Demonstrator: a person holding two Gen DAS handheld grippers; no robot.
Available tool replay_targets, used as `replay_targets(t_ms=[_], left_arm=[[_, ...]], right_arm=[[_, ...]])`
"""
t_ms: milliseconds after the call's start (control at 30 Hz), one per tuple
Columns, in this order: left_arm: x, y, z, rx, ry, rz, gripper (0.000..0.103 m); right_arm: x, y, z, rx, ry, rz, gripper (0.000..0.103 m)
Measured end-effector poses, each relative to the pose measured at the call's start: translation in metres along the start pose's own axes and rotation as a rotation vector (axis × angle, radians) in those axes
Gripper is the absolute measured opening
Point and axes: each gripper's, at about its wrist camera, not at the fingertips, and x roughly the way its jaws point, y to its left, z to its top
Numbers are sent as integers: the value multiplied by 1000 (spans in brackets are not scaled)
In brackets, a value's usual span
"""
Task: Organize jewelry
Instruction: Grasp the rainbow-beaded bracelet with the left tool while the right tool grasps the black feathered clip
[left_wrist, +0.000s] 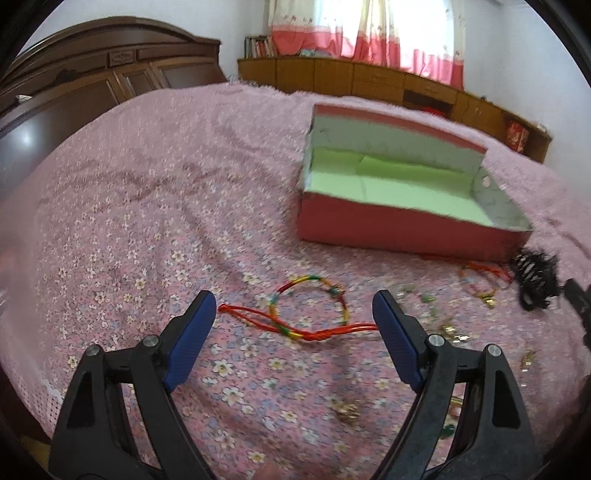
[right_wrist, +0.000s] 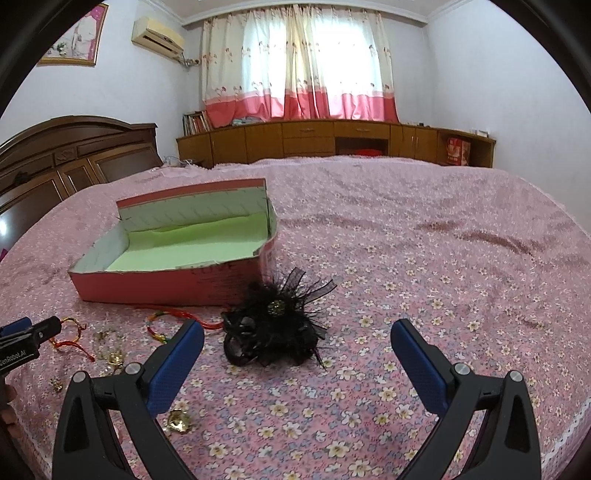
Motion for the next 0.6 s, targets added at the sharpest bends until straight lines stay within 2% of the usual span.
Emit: replay_targets(t_ms=[33, 167, 367, 433, 600], left_arm=[[3, 1, 1, 1, 12, 2, 79], [21, 0, 2, 13, 83, -29, 62], [34, 0, 3, 16, 108, -17, 46], [40, 2, 3, 16, 132, -9, 43], [48, 2, 0, 29, 149, -3, 43]], right_arm=[[2, -1, 1, 1, 5, -5, 103], [8, -3, 4, 3, 20, -12, 103], [22, -7, 9, 15, 61, -7, 103], [27, -8, 10, 16, 72, -4, 103], [43, -8, 15, 15, 109, 36, 102]])
